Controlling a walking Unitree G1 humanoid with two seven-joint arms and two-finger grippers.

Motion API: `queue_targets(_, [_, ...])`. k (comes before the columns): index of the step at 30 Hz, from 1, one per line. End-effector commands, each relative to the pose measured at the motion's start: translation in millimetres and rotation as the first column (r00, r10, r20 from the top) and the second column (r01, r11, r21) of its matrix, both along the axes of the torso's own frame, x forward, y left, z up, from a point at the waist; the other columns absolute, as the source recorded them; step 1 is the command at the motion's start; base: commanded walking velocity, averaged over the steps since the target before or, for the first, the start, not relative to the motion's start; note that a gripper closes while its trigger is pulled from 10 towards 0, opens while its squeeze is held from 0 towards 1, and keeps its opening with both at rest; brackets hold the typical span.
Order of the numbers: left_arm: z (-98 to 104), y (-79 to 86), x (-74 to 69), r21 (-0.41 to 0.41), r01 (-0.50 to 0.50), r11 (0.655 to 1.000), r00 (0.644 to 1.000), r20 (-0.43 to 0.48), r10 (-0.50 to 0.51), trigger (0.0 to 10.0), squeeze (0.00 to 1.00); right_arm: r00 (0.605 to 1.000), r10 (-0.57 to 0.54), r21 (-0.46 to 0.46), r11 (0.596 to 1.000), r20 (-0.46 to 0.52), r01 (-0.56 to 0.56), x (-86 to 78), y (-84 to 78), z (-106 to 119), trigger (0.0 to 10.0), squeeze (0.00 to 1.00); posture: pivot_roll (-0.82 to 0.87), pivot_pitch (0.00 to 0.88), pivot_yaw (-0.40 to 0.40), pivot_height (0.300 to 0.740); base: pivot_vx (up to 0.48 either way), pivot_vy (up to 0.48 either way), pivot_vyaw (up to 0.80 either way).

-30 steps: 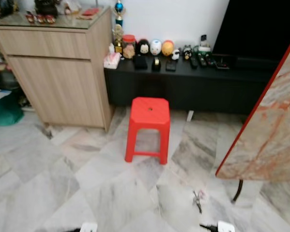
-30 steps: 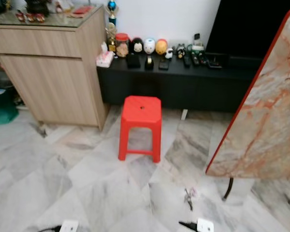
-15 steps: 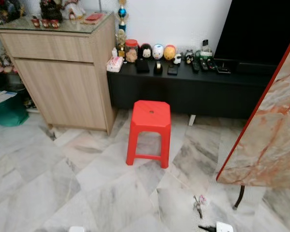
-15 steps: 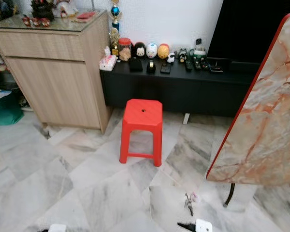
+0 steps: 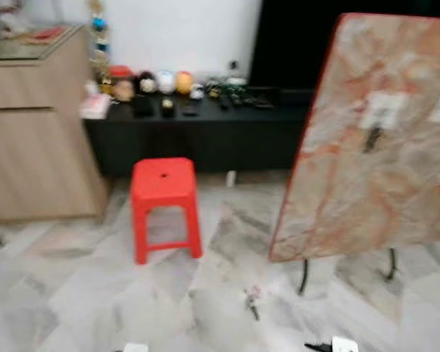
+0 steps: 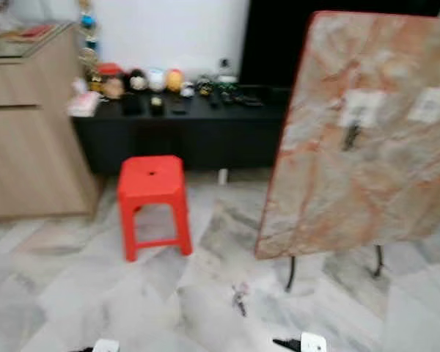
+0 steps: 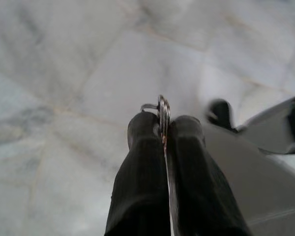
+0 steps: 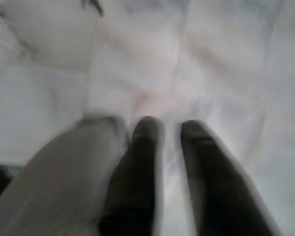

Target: Hang keys on a hook

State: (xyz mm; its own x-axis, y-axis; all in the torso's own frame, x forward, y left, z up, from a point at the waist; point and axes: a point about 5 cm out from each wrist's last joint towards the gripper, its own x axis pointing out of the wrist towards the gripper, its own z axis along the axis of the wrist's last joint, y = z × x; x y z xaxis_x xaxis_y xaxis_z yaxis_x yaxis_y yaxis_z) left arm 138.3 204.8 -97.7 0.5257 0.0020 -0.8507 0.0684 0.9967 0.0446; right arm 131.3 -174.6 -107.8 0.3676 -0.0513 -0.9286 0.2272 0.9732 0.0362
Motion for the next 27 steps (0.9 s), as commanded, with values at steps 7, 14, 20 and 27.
queue_targets(7, [-3.5, -5.4, -6.9, -0.019, 0.008, 1.0, 1.0, -0.028, -0.009, 10.0, 0.0, 0.999, -0.017, -0.028, 0.999, 0.033, 0.018, 7.6, -11.0, 3.8, 10.0, 0.0, 0.0, 0.0, -0.083, 0.74, 0.0, -0.339, -0.17])
queue_targets(14, [-2.8, -6.5, -5.0, -0.022, 0.018, 1.0, 1.0, -0.018, -0.018, 10.0, 0.0, 0.999, -0.017, -0.022, 1.0, 0.045, 0.018, 9.0, -9.7, 4.2, 10.0, 0.0, 0.0, 0.0, -0.08, 0.74, 0.0, -0.345, 0.0])
queue_targets(20, [-2.7, -8.7, -4.3, -0.027, 0.022, 0.999, 1.0, -0.012, -0.022, 10.0, 0.0, 0.999, -0.006, -0.023, 1.0, 0.037, 0.007, 7.4, -9.0, 3.5, 10.0, 0.0, 0.0, 0.0, -0.076, 0.74, 0.0, -0.352, 0.0])
queue_targets(27, [-2.5, -12.1, -2.6, -0.031, 0.032, 0.999, 0.999, -0.006, -0.032, 10.0, 0.0, 1.0, 0.0, -0.019, 1.0, 0.028, 0.001, 6.2, -8.5, 3.0, 10.0, 0.0, -0.01, 0.0, -0.073, 0.74, 0.0, -0.356, -0.11])
